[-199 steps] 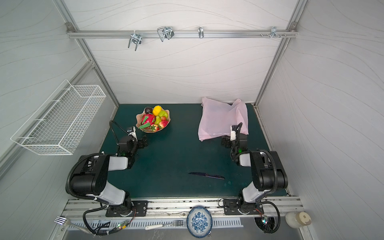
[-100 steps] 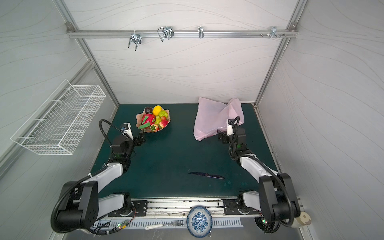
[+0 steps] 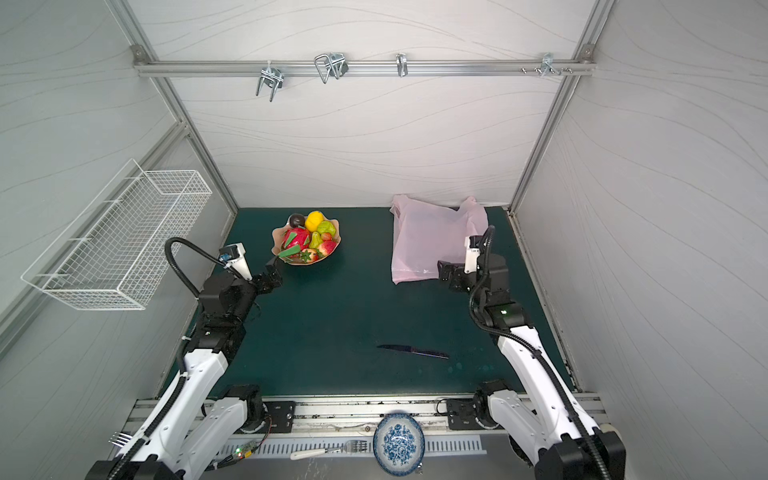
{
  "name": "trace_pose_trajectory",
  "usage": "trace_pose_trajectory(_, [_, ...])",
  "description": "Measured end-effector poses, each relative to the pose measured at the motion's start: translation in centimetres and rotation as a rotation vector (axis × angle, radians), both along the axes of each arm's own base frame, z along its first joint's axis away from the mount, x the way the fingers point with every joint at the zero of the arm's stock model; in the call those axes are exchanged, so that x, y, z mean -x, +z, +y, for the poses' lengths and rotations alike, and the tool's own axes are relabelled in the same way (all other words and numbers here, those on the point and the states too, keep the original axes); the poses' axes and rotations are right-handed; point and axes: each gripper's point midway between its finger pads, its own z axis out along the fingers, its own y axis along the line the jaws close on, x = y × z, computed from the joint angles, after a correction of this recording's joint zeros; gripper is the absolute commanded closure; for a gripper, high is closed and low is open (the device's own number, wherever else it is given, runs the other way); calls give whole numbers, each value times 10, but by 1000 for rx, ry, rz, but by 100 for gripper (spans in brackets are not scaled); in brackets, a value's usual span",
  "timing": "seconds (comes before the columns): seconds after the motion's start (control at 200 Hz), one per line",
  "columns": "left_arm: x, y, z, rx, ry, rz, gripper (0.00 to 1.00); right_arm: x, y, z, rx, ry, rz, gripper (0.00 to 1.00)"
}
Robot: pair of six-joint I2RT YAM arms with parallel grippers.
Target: Place the fruits into the plastic bag
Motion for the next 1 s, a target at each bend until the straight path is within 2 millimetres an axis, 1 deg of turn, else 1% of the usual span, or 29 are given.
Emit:
trace_pose_trajectory(0.055, [1, 16, -11, 12, -38, -8, 3, 3, 9, -1, -36, -6, 28, 1])
trace_pose_trajectory(0.135, [3, 40, -44, 18, -142, 0, 3, 5, 20, -6, -110, -28, 92, 1])
trace_pose_trajectory(0.165, [4, 48, -62, 19, -193, 17, 3, 4, 22, -10, -131, -41, 117, 1])
trace_pose_trajectory(0.185, [4, 51, -70, 17, -210, 27, 3, 3, 22, -13, -145, -54, 140, 1])
trace_pose_trajectory(0.205, [5, 57, -86, 21, -254, 40, 3, 1, 23, -17, -166, -67, 164, 1])
trace_pose_trajectory(0.21, [5, 57, -86, 21, -254, 40, 3, 1, 23, -18, -167, -71, 170, 1])
trace_pose_trajectory(0.25, [7, 65, -114, 33, -327, 71, 3, -2, 22, -23, -205, -94, 214, 1])
trace_pose_trajectory(0.27, [8, 67, -124, 38, -351, 87, 3, -4, 22, -25, -219, -100, 235, 1])
trace_pose_trajectory(0.275, [9, 67, -129, 41, -365, 95, 3, -4, 21, -25, -221, -102, 239, 1])
trace_pose_trajectory(0.29, [10, 69, -136, 46, -383, 106, 3, -5, 20, -27, -231, -107, 257, 1])
trace_pose_trajectory(0.305, [11, 69, -148, 50, -411, 124, 3, -5, 19, -28, -241, -116, 271, 1])
trace_pose_trajectory(0.325, [12, 69, -157, 54, -433, 139, 3, -6, 18, -30, -254, -121, 290, 1])
trace_pose_trajectory(0.385, [17, 62, -192, 59, -509, 197, 2, -3, 13, -29, -278, -119, 336, 1])
trace_pose_trajectory(0.415, [19, 54, -206, 56, -538, 233, 2, 0, 10, -26, -290, -112, 356, 1])
trace_pose_trajectory(0.49, [22, 32, -237, 47, -598, 332, 2, 7, 8, -21, -320, -93, 394, 1])
trace_pose_trajectory(0.545, [19, 15, -258, 39, -631, 419, 3, 13, 7, -16, -343, -77, 416, 1])
trace_pose_trajectory(0.56, [17, 12, -262, 38, -636, 435, 3, 14, 7, -15, -347, -74, 419, 1])
trace_pose_trajectory(0.605, [7, 2, -276, 27, -644, 500, 3, 19, 7, -13, -361, -67, 429, 1])
trace_pose_trajectory(0.625, [4, 1, -280, 26, -649, 517, 3, 21, 7, -12, -367, -65, 434, 1])
trace_pose_trajectory(0.68, [-12, -6, -299, 19, -661, 573, 5, 28, 6, -10, -377, -58, 445, 1])
trace_pose_trajectory(0.78, [-37, -14, -327, 14, -681, 636, 6, 45, -1, -4, -395, -51, 478, 1])
trace_pose_trajectory(0.83, [-49, -16, -339, 16, -688, 654, 6, 54, -9, 0, -406, -47, 502, 1])
trace_pose_trajectory(0.895, [-64, -25, -354, 21, -700, 675, 6, 66, -20, 6, -419, -41, 540, 1])
trace_pose_trajectory(1.0, [-84, -44, -373, 34, -709, 715, 8, 82, -39, 13, -440, -46, 604, 1])
